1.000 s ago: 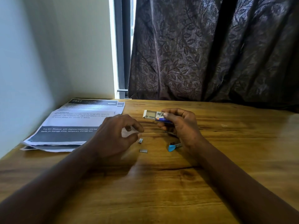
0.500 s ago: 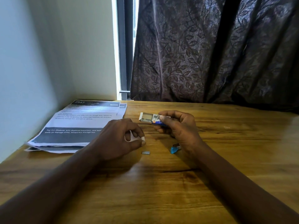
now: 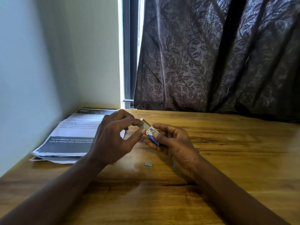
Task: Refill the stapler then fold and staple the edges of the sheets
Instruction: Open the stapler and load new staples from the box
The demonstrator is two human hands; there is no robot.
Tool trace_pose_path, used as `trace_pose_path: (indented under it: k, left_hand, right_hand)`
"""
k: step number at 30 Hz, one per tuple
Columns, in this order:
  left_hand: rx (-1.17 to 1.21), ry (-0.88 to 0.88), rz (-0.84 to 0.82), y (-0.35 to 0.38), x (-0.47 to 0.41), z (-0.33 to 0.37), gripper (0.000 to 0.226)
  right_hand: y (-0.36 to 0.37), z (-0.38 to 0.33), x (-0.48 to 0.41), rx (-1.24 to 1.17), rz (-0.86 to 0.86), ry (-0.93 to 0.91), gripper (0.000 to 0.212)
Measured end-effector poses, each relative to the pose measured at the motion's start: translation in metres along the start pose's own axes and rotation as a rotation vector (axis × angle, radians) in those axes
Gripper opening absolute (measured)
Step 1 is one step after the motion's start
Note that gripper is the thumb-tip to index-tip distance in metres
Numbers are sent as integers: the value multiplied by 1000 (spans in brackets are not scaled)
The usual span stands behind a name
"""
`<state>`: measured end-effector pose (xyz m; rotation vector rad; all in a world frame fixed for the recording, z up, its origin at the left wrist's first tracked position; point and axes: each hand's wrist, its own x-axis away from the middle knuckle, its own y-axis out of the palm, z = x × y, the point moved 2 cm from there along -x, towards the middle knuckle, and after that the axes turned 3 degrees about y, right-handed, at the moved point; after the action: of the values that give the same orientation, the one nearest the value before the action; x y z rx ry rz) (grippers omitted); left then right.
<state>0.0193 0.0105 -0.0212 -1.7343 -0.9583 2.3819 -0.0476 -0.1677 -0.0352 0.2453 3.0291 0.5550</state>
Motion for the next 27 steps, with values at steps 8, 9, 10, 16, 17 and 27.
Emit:
trace_pose_path:
  k: [8, 9, 10, 16, 17, 27]
  left_hand:
    - [36, -59, -19, 12, -1, -7, 18]
    - [75, -87, -17, 14, 0, -9, 18]
    - [106, -115, -14, 16, 1, -11, 20]
    - [210, -220, 2, 27, 4, -17, 25]
    - [223, -233, 4, 28, 4, -18, 25]
    - [543, -510, 11, 30, 6, -24, 20]
  right_hand:
    - [0, -3, 1, 102, -25, -36, 23]
    - [0, -3, 1, 132, -27, -43, 23]
    - [-1, -3, 1, 144, -25, -44, 23]
    - [-4, -2, -3, 120, -31, 1, 25]
    - [-4, -2, -3, 102, -35, 14, 25]
    - [-3, -3, -1, 17, -25, 63, 23]
